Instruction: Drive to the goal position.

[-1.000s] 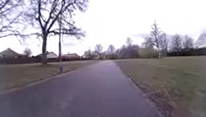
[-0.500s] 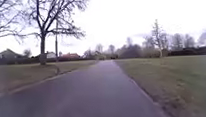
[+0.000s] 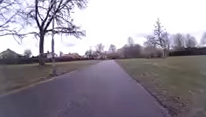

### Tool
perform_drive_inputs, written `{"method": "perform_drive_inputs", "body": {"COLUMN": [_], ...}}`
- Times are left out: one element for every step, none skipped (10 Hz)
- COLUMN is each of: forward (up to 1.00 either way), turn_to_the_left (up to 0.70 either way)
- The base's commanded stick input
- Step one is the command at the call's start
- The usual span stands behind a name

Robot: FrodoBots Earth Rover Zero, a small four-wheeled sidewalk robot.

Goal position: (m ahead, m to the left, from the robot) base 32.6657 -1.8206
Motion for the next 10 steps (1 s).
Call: {"method": "perform_drive_inputs", "body": {"forward": [1.0,1.0,1.0,1.0,1.0,1.0,1.0,1.0,1.0,1.0], "turn_to_the_left": [0.0,0.0,0.0,0.0,0.0,0.0,0.0,0.0,0.0,0.0]}}
